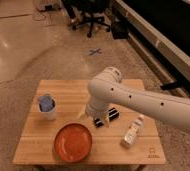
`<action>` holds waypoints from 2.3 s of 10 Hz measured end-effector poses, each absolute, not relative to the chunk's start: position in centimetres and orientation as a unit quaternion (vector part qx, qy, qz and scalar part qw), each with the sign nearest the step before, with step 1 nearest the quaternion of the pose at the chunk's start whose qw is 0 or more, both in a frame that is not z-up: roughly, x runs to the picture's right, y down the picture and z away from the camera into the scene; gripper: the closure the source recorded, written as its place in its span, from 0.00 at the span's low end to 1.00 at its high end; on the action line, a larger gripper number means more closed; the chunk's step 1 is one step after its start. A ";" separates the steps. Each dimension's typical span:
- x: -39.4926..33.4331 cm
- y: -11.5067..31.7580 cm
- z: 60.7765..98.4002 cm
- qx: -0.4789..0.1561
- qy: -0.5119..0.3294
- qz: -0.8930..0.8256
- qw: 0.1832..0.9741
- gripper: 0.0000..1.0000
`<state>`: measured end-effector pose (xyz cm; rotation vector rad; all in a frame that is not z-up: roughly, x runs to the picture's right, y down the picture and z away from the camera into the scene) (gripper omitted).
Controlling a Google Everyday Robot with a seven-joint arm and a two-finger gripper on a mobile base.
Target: Drag the ceramic bowl in a circle
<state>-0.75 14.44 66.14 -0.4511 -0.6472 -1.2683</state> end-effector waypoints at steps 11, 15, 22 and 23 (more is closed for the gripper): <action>-0.8 14.4 66.1 -0.205 -0.294 -0.577 0.734 0.20; -0.8 14.4 66.1 -0.205 -0.294 -0.577 0.734 0.20; -1.4 15.8 67.0 -0.203 -0.300 -0.580 0.730 0.20; -2.3 17.1 67.8 -0.200 -0.307 -0.582 0.727 0.20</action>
